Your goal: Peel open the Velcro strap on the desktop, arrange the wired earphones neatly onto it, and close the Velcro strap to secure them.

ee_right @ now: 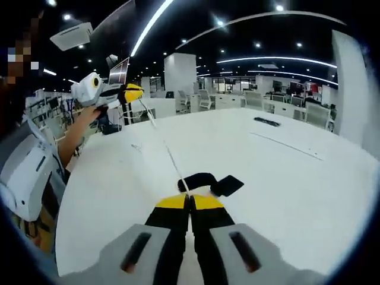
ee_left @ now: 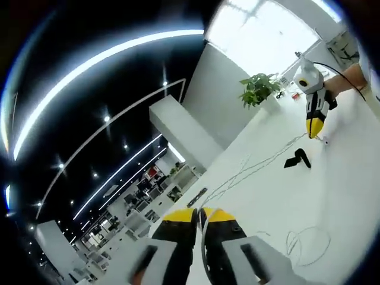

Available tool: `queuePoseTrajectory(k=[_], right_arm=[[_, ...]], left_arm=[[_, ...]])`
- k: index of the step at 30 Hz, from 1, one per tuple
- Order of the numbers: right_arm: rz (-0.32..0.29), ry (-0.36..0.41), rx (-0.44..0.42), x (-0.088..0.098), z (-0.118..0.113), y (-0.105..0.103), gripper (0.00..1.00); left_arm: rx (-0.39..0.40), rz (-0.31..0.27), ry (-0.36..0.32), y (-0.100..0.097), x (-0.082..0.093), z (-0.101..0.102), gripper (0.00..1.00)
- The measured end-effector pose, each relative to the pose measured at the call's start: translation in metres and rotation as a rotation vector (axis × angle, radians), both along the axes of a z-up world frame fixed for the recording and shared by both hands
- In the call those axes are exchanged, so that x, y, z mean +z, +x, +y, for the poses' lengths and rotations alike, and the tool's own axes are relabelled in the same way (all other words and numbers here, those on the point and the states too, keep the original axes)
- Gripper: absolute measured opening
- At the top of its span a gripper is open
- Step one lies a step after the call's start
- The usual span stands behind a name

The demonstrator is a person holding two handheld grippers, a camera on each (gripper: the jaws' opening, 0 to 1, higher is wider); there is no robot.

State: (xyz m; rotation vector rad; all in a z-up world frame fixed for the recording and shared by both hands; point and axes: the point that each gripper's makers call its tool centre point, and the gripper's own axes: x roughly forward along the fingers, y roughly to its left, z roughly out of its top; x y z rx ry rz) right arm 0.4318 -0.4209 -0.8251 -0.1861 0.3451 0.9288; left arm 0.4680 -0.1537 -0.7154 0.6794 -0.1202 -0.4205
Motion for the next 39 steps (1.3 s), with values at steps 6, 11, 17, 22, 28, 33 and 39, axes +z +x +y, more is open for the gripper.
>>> queuePoseTrajectory(k=[6,11,17,22,28,33,39], right_arm=[[0.006,0.005,0.003,0.001,0.000,-0.001,0.03],[0.014,0.010,0.011,0.001,0.004,-0.001,0.03],[0.056,0.068,0.029,0.002,0.015,-0.005,0.03],[0.071,0.070,0.077,-0.002,0.040,-0.011,0.03],[0.089,0.079,0.118,-0.006,0.059,-0.012,0.04],[0.163,0.163,0.126,-0.007,0.072,-0.012,0.04],[0.215,0.268,0.101,-0.003,0.076,-0.006,0.04]], left_arm=[[0.050,-0.026,0.038,0.006,0.000,0.007,0.07],[0.050,-0.048,0.039,0.008,0.004,0.002,0.07],[0.030,-0.114,0.090,-0.004,0.024,-0.010,0.07],[-0.046,-0.143,0.096,-0.023,0.033,-0.040,0.07],[-0.127,-0.153,0.077,-0.039,0.038,-0.067,0.07],[-0.223,-0.104,0.046,-0.049,0.023,-0.091,0.07],[-0.277,-0.018,0.057,-0.050,-0.014,-0.109,0.07]])
